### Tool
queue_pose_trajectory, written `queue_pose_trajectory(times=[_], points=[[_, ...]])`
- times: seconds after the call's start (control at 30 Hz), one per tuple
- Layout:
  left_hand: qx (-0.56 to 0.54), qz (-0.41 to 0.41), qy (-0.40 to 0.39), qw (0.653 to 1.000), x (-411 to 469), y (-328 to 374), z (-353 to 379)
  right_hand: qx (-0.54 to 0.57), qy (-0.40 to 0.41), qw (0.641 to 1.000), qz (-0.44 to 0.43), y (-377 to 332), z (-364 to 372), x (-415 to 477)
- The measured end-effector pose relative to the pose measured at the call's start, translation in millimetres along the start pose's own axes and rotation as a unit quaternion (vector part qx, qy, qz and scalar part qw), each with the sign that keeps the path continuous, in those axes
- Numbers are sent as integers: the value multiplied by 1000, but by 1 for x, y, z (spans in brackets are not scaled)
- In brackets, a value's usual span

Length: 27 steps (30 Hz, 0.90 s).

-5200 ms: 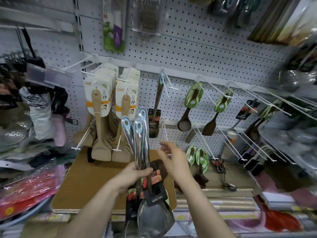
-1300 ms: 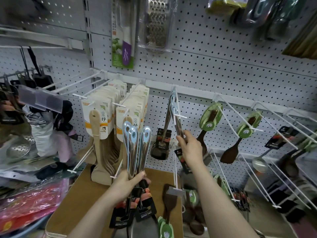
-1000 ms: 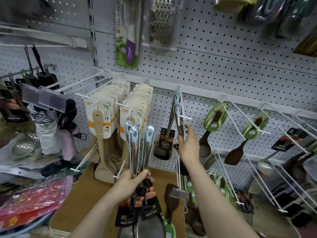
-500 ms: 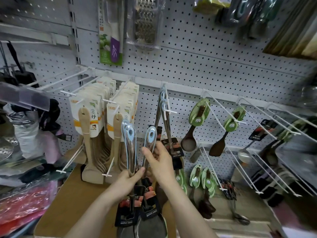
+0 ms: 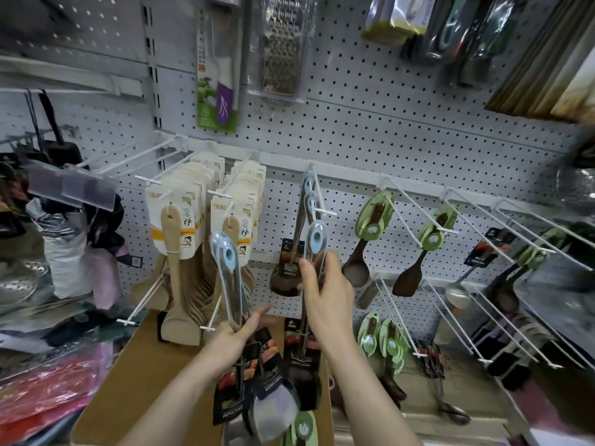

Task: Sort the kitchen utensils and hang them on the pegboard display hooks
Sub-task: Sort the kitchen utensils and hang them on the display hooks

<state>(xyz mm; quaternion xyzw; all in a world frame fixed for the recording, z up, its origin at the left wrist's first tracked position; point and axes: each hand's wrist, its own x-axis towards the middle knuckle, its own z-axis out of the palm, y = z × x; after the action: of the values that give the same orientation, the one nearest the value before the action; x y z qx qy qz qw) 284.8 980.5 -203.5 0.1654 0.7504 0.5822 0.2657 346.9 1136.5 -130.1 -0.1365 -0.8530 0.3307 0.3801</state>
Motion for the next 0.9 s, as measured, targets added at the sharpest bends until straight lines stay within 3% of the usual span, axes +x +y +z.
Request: queue_pose_trajectory(times=[0.17,0.37,0.63,0.83,0.9], points=[[45,-10,-8,999,5,-16,-9,-5,-27,999,23,-2,-2,11],[78,60,-24,995,-10,5,-7,77,-50,992,84,-6,3,25],[108,127,49,985,-8,11,-11,74,-74,986,132,3,19,53],[65,144,25,987,-6,15,-7,45,42,992,108,2,18,31],[65,147,26,987,-5,18,-1,74,-12,991,107,-2,18,20]])
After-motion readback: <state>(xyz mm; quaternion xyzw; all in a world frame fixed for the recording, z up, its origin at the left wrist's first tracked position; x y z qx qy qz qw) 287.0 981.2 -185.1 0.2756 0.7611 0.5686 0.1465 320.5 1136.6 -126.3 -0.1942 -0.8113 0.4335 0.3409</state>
